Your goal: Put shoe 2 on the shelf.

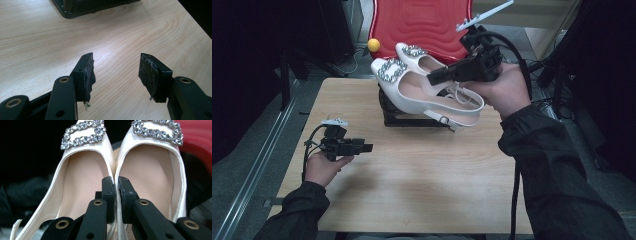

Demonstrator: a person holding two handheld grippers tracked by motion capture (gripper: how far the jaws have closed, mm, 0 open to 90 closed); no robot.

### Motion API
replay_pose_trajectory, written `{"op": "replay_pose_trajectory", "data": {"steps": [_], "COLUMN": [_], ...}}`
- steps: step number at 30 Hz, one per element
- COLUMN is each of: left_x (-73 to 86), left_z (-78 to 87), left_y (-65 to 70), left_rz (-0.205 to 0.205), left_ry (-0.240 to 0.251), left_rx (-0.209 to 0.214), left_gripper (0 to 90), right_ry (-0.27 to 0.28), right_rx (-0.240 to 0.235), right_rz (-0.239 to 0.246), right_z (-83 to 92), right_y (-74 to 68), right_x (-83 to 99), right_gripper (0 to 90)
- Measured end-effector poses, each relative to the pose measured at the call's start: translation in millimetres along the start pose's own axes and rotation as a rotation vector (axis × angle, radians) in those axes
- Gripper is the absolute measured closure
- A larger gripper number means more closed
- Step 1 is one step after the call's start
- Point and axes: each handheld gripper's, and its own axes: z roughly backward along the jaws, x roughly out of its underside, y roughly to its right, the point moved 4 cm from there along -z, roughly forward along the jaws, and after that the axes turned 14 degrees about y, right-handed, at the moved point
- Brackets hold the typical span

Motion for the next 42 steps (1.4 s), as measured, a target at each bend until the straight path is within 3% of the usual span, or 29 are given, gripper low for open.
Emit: {"op": "replay_pose_trajectory", "data": {"steps": [4, 8, 19, 23, 33, 39, 42], "left_x": [-0.1, 0.1, -1.3, -1.8, -5.5, -9.0, -8.6], "left_z": [-0.3, -0.4, -5.1, -5.7, -5.5, -2.1, -4.3], "left_y": [0.1, 0.0, 2.2, 1.6, -0.1, -3.4, -2.2], "left_rz": [0.007, 0.007, 0.000, 0.009, 0.024, 0.055, 0.045], "left_ry": [0.003, -0.001, -0.007, 0.000, 0.014, 0.045, 0.033], "left_rx": [0.001, 0.003, 0.023, 0.030, 0.053, 0.068, 0.075], "left_gripper": [46.4, 46.4, 46.5, 46.5, 46.7, 47.0, 47.3], "right_ry": [0.059, 0.098, 0.170, 0.223, 0.300, 0.355, 0.392], "right_rx": [0.042, 0.113, 0.283, 0.348, 0.490, 0.564, 0.582], "right_rz": [-0.015, -0.034, -0.095, -0.119, -0.144, -0.193, -0.238], "right_z": [4.9, 3.2, -12.6, -15.2, -34.2, -44.4, -46.8], "right_y": [4.5, 10.8, 39.7, 49.3, 72.3, 90.8, 101.0], "right_x": [-16.2, -30.2, -59.8, -72.1, -104.2, -109.7, -107.4], "right_gripper": [86.4, 86.4, 86.4, 86.4, 86.4, 86.4, 86.4]}}
